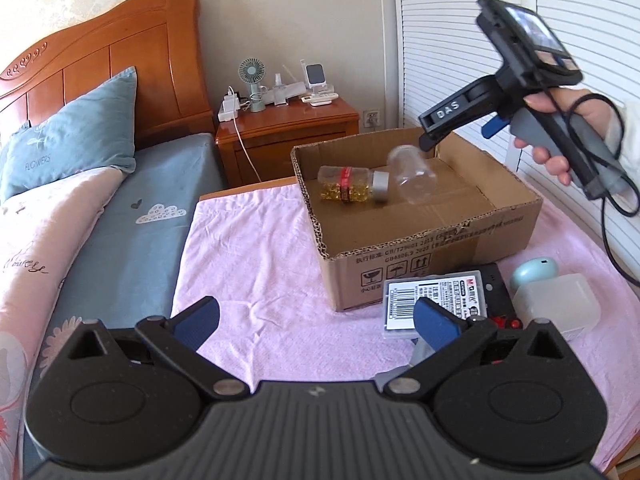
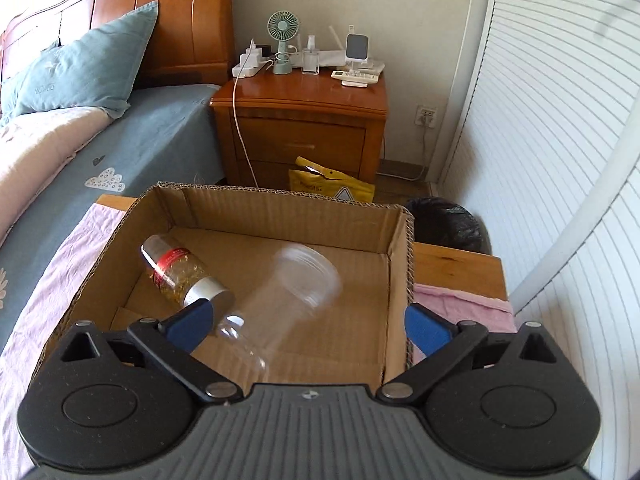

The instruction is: Organize rigid objects

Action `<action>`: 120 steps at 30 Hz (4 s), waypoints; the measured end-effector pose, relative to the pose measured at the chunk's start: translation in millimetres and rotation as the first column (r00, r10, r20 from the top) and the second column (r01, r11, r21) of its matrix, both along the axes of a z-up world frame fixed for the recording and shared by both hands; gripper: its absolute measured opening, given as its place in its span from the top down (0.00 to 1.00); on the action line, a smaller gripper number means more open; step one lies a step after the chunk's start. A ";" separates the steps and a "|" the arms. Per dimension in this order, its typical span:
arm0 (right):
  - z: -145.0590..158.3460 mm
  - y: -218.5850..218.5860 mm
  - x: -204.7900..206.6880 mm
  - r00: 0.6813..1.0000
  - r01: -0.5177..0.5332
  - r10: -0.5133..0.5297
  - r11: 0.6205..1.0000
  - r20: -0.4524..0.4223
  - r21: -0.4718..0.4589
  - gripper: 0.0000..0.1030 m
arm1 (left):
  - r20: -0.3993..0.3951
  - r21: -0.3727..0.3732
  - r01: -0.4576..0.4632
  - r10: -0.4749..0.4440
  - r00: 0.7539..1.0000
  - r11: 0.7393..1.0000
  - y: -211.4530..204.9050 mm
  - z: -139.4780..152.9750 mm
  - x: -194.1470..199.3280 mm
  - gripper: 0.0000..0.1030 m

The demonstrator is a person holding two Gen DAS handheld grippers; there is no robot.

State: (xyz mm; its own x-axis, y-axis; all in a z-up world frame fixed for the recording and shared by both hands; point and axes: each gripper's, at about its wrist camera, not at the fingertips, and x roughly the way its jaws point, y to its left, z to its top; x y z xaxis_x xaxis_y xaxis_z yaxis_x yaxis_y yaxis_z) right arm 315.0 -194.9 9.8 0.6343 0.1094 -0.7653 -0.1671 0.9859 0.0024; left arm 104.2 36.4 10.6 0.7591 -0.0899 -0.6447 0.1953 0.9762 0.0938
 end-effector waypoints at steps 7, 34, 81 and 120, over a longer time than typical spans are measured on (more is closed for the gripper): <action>17.3 -8.5 -41.5 1.000 -0.012 0.012 1.000 0.021 0.013 0.00 | -0.002 0.003 0.023 -0.023 1.000 1.000 -2.6 -0.1 -8.3 0.01; -72.4 -8.5 -195.7 0.988 0.156 -0.156 0.987 -0.021 0.022 0.00 | -0.101 -0.028 0.017 -0.020 0.995 0.999 -11.8 -28.4 -18.3 0.01; -100.1 -45.0 -232.5 0.991 0.130 -0.131 0.991 -0.012 -0.021 0.00 | -0.281 -0.045 0.123 -0.130 0.951 0.991 -38.8 -86.3 -5.5 0.01; -100.6 -45.1 -236.1 0.996 0.090 -0.089 0.996 0.028 -0.015 0.00 | -0.132 -0.099 0.257 -0.269 0.954 0.961 -35.2 -98.3 1.2 0.09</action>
